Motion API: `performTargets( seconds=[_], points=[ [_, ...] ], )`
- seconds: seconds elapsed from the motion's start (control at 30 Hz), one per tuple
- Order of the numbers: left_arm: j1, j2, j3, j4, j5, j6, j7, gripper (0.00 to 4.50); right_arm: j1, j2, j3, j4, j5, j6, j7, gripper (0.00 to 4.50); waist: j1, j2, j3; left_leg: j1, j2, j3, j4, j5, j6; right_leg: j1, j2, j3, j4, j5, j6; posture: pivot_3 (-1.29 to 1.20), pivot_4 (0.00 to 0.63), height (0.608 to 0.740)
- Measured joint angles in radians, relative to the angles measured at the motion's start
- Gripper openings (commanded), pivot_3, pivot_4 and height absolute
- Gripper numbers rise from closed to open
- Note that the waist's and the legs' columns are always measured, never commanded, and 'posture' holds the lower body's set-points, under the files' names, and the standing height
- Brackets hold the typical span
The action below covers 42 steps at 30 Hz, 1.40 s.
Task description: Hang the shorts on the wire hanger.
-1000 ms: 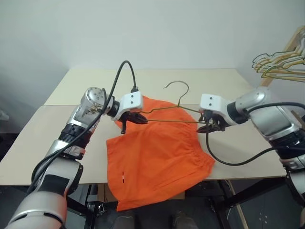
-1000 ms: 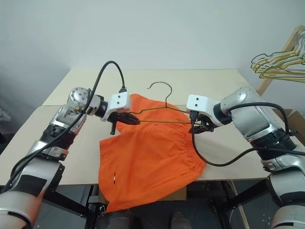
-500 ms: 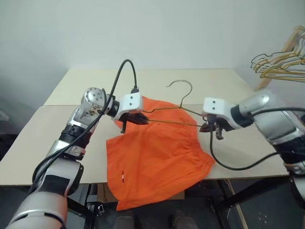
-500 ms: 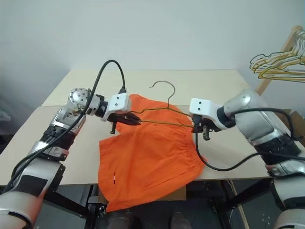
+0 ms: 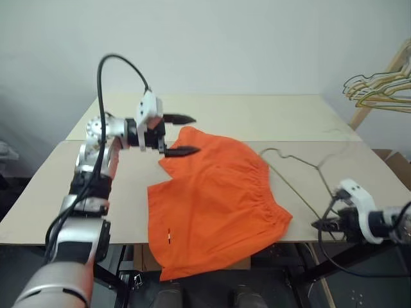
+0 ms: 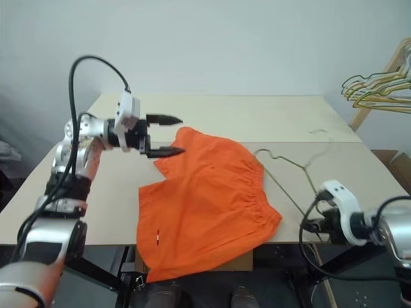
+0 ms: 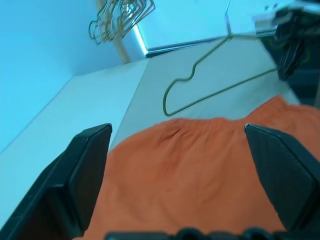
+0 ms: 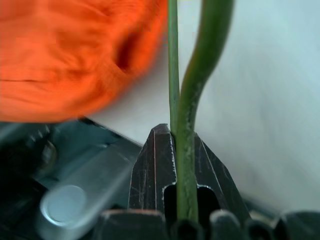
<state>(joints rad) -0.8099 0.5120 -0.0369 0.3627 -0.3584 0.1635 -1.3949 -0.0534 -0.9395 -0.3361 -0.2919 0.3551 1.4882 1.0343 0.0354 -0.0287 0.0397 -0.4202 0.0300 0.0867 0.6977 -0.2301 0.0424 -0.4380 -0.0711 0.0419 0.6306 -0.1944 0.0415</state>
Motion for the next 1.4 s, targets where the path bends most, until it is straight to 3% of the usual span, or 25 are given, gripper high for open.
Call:
performTargets(
  seconds=[0.1, 0.3, 0.77, 1.07, 1.17, 1.3, 1.4],
  points=[
    [0.098, 0.022, -0.014, -0.16, -0.065, 0.099, -0.041, 4.47, 0.068, -0.001, -0.079, 0.003, 0.058, 0.091, -0.007, 0.0, -0.006, 0.0, 0.0, 0.003, 0.003, -0.001, 0.0, 0.0, 0.0, 0.003, 0.004, 0.0, -0.001, -0.001, 0.001, 0.04, 0.0, 0.74],
    [0.125, 0.052, -0.026, -0.287, -0.114, 0.167, -0.067, 4.47, 0.124, 0.001, -0.069, 0.047, 0.164, 0.114, -0.003, 0.0, -0.024, 0.001, 0.0, 0.021, 0.004, -0.002, -0.002, -0.004, -0.008, 0.018, 0.005, 0.0, -0.002, -0.007, -0.001, 0.06, 0.0, 0.74],
    [0.162, 0.104, -0.029, -0.334, -0.118, 0.195, -0.07, 4.47, 0.02, -0.019, 0.11, 0.206, 0.307, 0.039, 0.037, 0.0, -0.018, 0.001, 0.0, 0.017, 0.004, -0.004, -0.004, -0.001, -0.001, 0.015, 0.008, 0.002, -0.004, -0.008, -0.002, 0.12, 0.0, 0.74],
    [0.189, 0.129, -0.028, -0.366, -0.119, 0.215, -0.069, 4.47, 0.097, -0.191, 0.22, 0.201, 0.373, -0.098, 0.232, 0.0, 0.005, 0.001, 0.0, 0.016, 0.005, -0.004, -0.004, -0.001, -0.001, 0.014, 0.009, 0.003, -0.004, -0.009, -0.002, 0.16, 0.0, 0.74],
    [0.198, 0.134, -0.026, -0.383, -0.12, 0.216, -0.068, 4.47, 0.058, -0.19, 0.276, 0.213, 0.374, -0.105, 0.233, 0.0, 0.007, 0.001, 0.0, 0.017, 0.006, -0.004, -0.004, -0.001, -0.002, 0.014, 0.01, 0.003, -0.004, -0.009, -0.002, 0.17, 0.0, 0.74],
    [0.201, 0.137, -0.025, -0.388, -0.119, 0.214, -0.06, 4.47, -0.124, -0.08, 0.357, 0.365, 0.348, -0.089, 0.169, 0.0, 0.009, -0.001, 0.001, 0.019, 0.006, -0.004, -0.004, -0.002, -0.003, 0.014, 0.011, 0.002, -0.004, -0.008, -0.002, 0.19, 0.0, 0.74],
    [0.201, 0.14, -0.025, -0.388, -0.119, 0.213, -0.059, 4.47, -0.181, -0.041, 0.402, 0.436, 0.334, -0.089, 0.155, 0.0, 0.023, 0.0, 0.001, 0.017, 0.006, -0.004, -0.004, -0.001, -0.003, 0.013, 0.011, 0.003, -0.004, -0.008, -0.002, 0.2, 0.0, 0.74]
  ],
)
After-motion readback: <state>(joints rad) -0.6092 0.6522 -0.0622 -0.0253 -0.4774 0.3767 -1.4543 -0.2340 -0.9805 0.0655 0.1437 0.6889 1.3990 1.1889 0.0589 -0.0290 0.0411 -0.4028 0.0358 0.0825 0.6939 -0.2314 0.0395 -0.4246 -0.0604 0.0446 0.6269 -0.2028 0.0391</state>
